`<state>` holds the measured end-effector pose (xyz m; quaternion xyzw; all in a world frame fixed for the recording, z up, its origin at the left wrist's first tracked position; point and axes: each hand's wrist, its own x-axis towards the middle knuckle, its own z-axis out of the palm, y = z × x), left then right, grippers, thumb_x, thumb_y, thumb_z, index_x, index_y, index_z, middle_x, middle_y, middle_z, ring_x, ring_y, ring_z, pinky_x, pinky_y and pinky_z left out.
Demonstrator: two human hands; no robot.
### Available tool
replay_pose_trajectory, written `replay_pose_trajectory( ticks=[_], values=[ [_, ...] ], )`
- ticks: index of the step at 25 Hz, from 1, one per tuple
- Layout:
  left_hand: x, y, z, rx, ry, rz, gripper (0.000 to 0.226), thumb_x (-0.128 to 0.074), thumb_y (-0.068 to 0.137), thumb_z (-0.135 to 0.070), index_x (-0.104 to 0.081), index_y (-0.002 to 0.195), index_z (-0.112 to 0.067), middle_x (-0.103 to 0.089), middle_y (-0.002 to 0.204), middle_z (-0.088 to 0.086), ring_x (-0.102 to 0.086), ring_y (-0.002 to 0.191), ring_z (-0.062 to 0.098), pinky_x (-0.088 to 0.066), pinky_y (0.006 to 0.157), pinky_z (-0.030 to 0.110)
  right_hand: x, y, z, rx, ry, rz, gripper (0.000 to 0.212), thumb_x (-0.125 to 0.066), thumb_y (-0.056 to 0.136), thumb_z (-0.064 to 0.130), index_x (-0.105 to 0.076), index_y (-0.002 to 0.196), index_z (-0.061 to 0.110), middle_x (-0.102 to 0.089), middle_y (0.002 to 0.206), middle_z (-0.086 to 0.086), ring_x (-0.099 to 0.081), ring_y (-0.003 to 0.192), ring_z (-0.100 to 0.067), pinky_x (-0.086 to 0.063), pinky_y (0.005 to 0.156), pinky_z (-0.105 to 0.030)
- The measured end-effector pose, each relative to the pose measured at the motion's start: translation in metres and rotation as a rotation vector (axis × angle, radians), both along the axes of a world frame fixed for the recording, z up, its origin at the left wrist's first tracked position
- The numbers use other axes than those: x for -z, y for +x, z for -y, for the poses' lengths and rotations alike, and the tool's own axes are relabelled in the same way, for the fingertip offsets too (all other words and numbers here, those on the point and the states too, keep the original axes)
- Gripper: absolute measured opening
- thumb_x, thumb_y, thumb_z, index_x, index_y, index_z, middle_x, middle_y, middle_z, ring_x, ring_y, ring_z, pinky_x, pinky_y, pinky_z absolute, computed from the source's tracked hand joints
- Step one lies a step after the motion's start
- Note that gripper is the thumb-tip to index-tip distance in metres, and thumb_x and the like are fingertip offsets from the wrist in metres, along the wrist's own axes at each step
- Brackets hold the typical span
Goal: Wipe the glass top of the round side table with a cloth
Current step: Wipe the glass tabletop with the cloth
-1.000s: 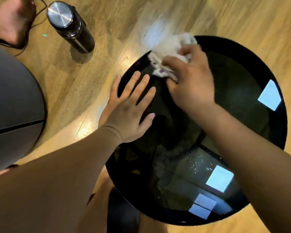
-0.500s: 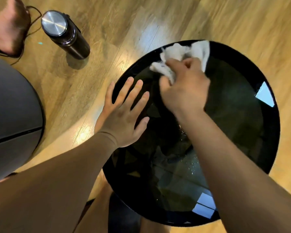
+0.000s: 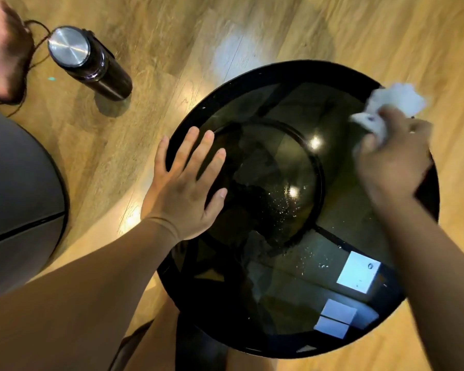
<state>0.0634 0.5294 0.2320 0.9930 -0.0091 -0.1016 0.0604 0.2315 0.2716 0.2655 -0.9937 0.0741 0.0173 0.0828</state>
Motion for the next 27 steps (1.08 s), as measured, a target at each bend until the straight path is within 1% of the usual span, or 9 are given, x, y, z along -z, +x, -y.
replay_pose_trajectory(
  ticks=[3,6,9,14,18,21,23,25,27],
  values=[
    [0.000,0.000,0.000,-0.001,0.000,-0.007,0.062,-0.040,0.092,-0.047,-0.037,0.145,-0.014,-0.023,0.159,0.013,-0.013,0.149,0.032,-0.010,0.116,0.061,0.009,-0.024,-0.088,-0.170,0.102,0.027,0.045,-0.052,0.082,0.024,-0.059,0.126,0.030,-0.051,0.130,-0.014,-0.057,0.100,-0.037,-0.042,0.076,-0.032],
    [0.001,0.002,0.001,-0.017,-0.040,0.005,0.062,-0.039,0.093,-0.045,-0.038,0.146,-0.013,-0.025,0.158,0.013,-0.012,0.149,0.030,-0.007,0.117,0.060,0.010,-0.051,-0.157,-0.492,0.192,-0.055,0.044,-0.060,0.084,0.027,-0.058,0.127,0.030,-0.049,0.133,-0.012,-0.052,0.105,-0.034,-0.044,0.075,-0.033],
    [-0.003,-0.002,0.000,-0.030,-0.161,0.056,0.055,-0.037,0.096,-0.041,-0.042,0.143,-0.013,-0.031,0.156,0.011,-0.018,0.148,0.029,-0.013,0.117,0.059,0.007,-0.033,-0.126,-0.762,0.184,-0.056,0.045,-0.065,0.082,0.025,-0.058,0.126,0.033,-0.051,0.128,-0.010,-0.052,0.106,-0.032,-0.048,0.064,-0.035],
    [-0.001,0.004,-0.037,-0.262,-0.434,0.171,0.054,-0.041,0.095,-0.032,-0.039,0.141,-0.004,-0.037,0.148,0.016,-0.036,0.136,0.030,-0.027,0.114,0.044,0.003,0.023,0.013,-0.378,0.029,-0.018,0.046,-0.054,0.085,0.029,-0.052,0.131,0.030,-0.053,0.125,-0.017,-0.056,0.102,-0.038,-0.047,0.077,-0.040],
    [0.009,0.008,-0.035,-0.288,-0.531,0.063,0.061,-0.034,0.098,-0.038,-0.025,0.149,-0.006,-0.034,0.151,0.014,-0.031,0.140,0.026,-0.025,0.117,0.041,0.013,0.007,-0.045,-0.121,0.053,0.073,0.048,-0.047,0.079,0.030,-0.053,0.126,0.027,-0.061,0.112,-0.013,-0.059,0.096,-0.037,-0.044,0.075,-0.036],
    [0.010,0.009,-0.038,-0.298,-0.555,0.051,0.062,-0.032,0.098,-0.037,-0.020,0.151,-0.007,-0.032,0.153,0.012,-0.030,0.141,0.022,-0.026,0.116,0.036,0.008,-0.056,-0.130,-0.410,0.263,-0.039,0.050,-0.059,0.078,0.025,-0.056,0.128,0.029,-0.056,0.117,-0.014,-0.059,0.093,-0.034,-0.049,0.074,-0.035],
    [0.010,0.010,-0.038,-0.340,-0.612,0.068,0.059,-0.034,0.095,-0.033,-0.029,0.147,-0.006,-0.041,0.144,0.011,-0.041,0.131,0.023,-0.038,0.108,0.042,0.003,-0.095,-0.159,-0.703,0.340,-0.143,0.055,-0.071,0.073,0.023,-0.057,0.126,0.025,-0.056,0.114,-0.016,-0.059,0.091,-0.035,-0.052,0.066,-0.037],
    [0.011,0.008,-0.037,-0.368,-0.650,0.058,0.058,-0.033,0.092,-0.031,-0.032,0.145,-0.006,-0.044,0.140,0.010,-0.045,0.125,0.024,-0.041,0.104,0.044,0.004,-0.086,-0.152,-0.901,0.282,-0.147,0.055,-0.075,0.072,0.024,-0.057,0.124,0.025,-0.057,0.109,-0.015,-0.059,0.089,-0.033,-0.050,0.055,-0.033],
    [0.012,0.006,-0.037,-0.348,-0.639,0.051,0.062,-0.031,0.093,-0.030,-0.023,0.150,-0.006,-0.035,0.151,0.011,-0.035,0.137,0.021,-0.030,0.114,0.032,0.006,-0.049,-0.124,-0.842,0.168,-0.088,0.052,-0.071,0.074,0.028,-0.055,0.124,0.030,-0.056,0.110,-0.012,-0.058,0.093,-0.033,-0.045,0.057,-0.031]
  ],
)
